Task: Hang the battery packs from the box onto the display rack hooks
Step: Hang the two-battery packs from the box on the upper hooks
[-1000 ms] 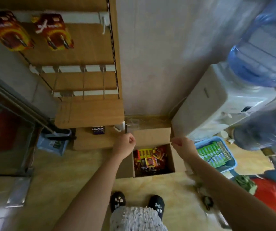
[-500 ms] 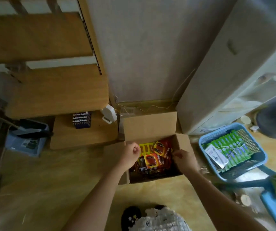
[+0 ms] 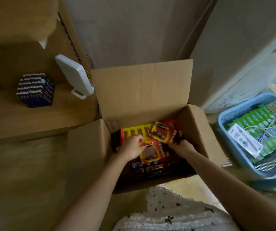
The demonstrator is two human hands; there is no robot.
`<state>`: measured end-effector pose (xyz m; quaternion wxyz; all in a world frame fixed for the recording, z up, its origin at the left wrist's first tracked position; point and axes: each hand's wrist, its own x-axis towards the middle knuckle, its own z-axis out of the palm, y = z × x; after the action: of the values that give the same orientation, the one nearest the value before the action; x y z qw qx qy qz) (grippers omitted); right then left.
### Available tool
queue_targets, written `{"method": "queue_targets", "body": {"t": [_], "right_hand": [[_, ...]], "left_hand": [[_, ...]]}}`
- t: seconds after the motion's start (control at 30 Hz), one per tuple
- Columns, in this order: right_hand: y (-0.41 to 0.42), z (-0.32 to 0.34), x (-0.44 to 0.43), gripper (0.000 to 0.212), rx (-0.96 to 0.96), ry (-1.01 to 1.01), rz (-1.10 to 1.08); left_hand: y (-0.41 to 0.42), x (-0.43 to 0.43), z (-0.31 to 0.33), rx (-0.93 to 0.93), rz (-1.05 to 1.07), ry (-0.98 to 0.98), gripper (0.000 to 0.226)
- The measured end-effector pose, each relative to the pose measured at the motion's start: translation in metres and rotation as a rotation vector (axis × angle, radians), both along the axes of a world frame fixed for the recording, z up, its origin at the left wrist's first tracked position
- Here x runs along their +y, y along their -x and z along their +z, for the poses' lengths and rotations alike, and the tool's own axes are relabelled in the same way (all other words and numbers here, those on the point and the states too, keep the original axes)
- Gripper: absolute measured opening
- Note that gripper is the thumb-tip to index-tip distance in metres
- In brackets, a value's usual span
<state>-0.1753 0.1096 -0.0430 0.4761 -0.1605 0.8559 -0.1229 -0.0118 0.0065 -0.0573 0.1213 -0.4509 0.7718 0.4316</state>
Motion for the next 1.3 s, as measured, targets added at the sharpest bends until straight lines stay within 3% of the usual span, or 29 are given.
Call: {"method": "queue_targets", "body": {"t": [0.13, 0.3, 0.47, 0.63, 0.7, 0.87, 0.97, 1.03, 1.3], "right_hand": [[0.003, -0.014, -0.002, 0.050, -0.063, 0.158, -0.298], [-0.003, -0.014, -0.012, 0.049, -0.001, 0.238, -0.469], [0.006, 0.004, -0.017, 0.039, 0.055, 0.362, -0.408], [0.011, 0.023, -0.013, 0.027, 0.237, 0.473, -0.177], [0.012, 0.027, -0.013, 0.025, 0.305, 0.539, -0.115], [0.013, 0.053, -0.010, 0.021, 0.278, 0.658, -0.101], [0.011, 0.100, -0.011, 0.018, 0.252, 0.695, -0.125], [0.010, 0.142, -0.016, 0.009, 0.229, 0.693, -0.117], [-0.030, 0.373, -0.065, 0.006, 0.054, 0.781, 0.015]], "left_hand": [[0.002, 0.005, -0.012, -0.015, -0.078, 0.093, 0.044], [0.006, 0.011, -0.015, -0.028, -0.200, 0.233, 0.048], [0.013, 0.015, -0.021, -0.084, -0.264, 0.291, 0.074], [0.022, 0.019, -0.025, -0.127, -0.264, 0.319, 0.086], [0.024, 0.019, -0.025, -0.119, -0.247, 0.314, 0.080], [0.012, 0.021, -0.012, 0.003, -0.077, 0.138, 0.037], [-0.006, 0.014, 0.029, 0.125, 0.199, 0.127, 0.016], [-0.018, 0.004, 0.075, 0.235, 0.400, 0.072, 0.018], [-0.073, -0.038, 0.346, 0.574, 0.850, 0.049, 0.013]]}}
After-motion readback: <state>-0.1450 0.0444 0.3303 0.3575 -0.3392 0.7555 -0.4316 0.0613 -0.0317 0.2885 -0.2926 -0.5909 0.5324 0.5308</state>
